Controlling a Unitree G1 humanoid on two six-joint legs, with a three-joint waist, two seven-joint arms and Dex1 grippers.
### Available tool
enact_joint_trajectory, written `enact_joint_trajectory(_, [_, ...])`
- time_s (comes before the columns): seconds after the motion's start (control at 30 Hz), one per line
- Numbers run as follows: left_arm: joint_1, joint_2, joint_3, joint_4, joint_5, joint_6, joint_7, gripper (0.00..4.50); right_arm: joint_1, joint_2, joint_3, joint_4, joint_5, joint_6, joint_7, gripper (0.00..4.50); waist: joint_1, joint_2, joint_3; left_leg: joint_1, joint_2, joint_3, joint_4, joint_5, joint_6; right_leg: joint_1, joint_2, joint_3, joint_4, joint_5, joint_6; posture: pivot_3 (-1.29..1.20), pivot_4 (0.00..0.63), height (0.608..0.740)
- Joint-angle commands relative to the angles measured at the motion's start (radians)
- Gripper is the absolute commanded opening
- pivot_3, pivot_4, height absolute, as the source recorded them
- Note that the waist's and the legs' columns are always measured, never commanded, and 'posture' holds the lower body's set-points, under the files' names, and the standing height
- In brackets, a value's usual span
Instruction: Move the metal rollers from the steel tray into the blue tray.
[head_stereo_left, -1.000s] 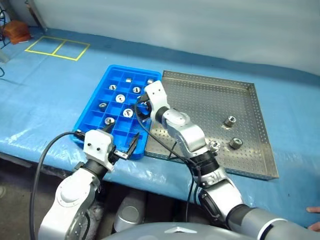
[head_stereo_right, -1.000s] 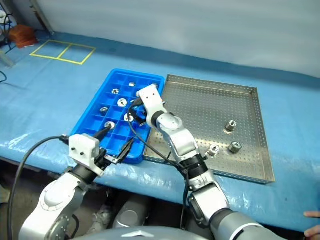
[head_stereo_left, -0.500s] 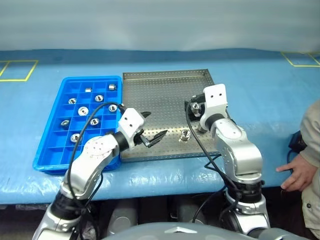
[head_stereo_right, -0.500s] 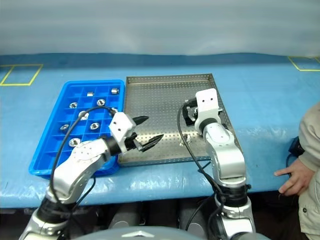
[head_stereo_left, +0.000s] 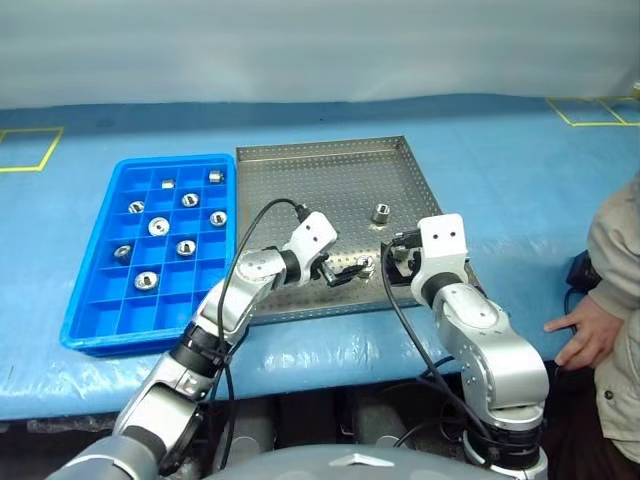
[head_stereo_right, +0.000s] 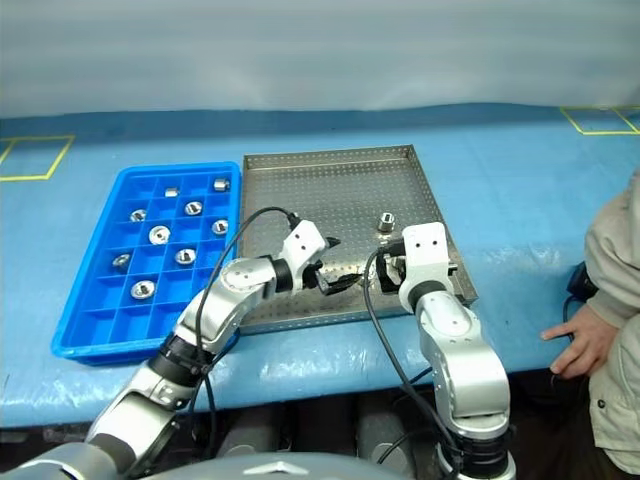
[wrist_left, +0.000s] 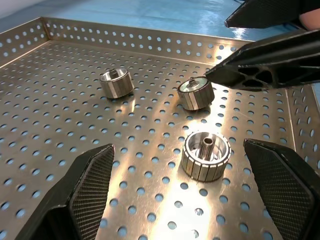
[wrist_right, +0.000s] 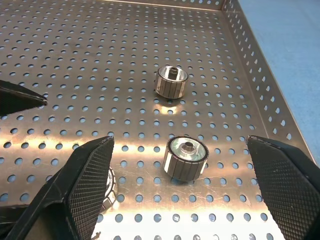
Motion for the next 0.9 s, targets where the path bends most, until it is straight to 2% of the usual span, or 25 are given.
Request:
enact_joint_trajectory(0.03, [-0.048, -0.045, -0.027, 0.077, 0.027, -0.085, -0.037, 4.5, 0.004, -0.007, 0.001, -0.058, -0.013, 0.007, -0.016, 4.47, -0.002, 0.0, 0.0, 0.0, 0.0, 0.0, 0.0, 0.0, 0.0, 0.0, 0.0, 0.0, 0.0, 0.0, 0.0, -0.09, 0.15, 0.74])
enact_joint_trajectory(0.27, [-0.09, -0.116, -0.033, 0.251, 0.088, -0.148, -0.025, 4.5, 0.011, -0.004, 0.001, -0.08, -0.01, 0.027, -0.022, 4.47, -0.014, 0.0, 0.0, 0.0, -0.001, 0.001, 0.0, 0.0, 0.001, 0.0, 0.0, 0.001, 0.0, 0.0, 0.0, -0.11, 0.15, 0.74])
enact_joint_trajectory(0.37, [-0.097, -0.129, -0.034, 0.302, 0.116, -0.166, -0.017, 3.9, 0.011, 0.0, 0.006, -0.085, -0.009, 0.033, -0.025, 4.5, -0.015, 0.0, 0.0, 0.0, 0.0, 0.001, 0.0, 0.0, 0.001, 0.0, 0.0, 0.001, 0.0, 0.0, 0.0, -0.11, 0.15, 0.74])
enact_joint_trajectory(0.57, [-0.097, -0.132, -0.026, 0.308, 0.151, -0.197, -0.009, 1.82, 0.003, 0.007, 0.021, -0.074, -0.003, 0.033, -0.025, 4.5, -0.015, 0.0, 0.0, 0.0, 0.0, 0.001, 0.0, 0.0, 0.001, 0.0, 0.0, 0.001, 0.0, 0.0, 0.0, -0.1, 0.15, 0.74])
enact_joint_trajectory(0.6, [-0.092, -0.13, -0.016, 0.294, 0.146, -0.199, -0.006, 1.67, 0.0, 0.006, 0.026, -0.07, -0.002, 0.032, -0.025, 4.5, -0.015, 0.0, 0.0, 0.0, 0.0, 0.001, 0.0, -0.001, 0.001, 0.0, 0.0, 0.001, 0.0, 0.0, 0.0, -0.09, 0.15, 0.74])
enact_joint_trajectory(0.77, [-0.049, -0.122, 0.082, 0.161, 0.113, -0.154, 0.062, 1.68, -0.026, 0.002, 0.047, -0.047, 0.013, 0.029, -0.007, 4.5, -0.014, 0.0, 0.0, 0.0, 0.001, 0.002, 0.0, -0.001, 0.001, -0.001, 0.0, 0.002, 0.0, 0.001, 0.0, -0.04, 0.15, 0.74])
enact_joint_trajectory(0.9, [0.015, -0.102, 0.203, -0.044, 0.162, -0.056, 0.257, 1.68, -0.056, 0.008, 0.078, -0.006, 0.03, 0.017, 0.014, 4.5, -0.01, 0.0, 0.0, 0.0, 0.002, 0.002, 0.0, -0.001, 0.001, -0.001, 0.0, 0.002, 0.001, 0.002, -0.001, 0.0, 0.15, 0.74])
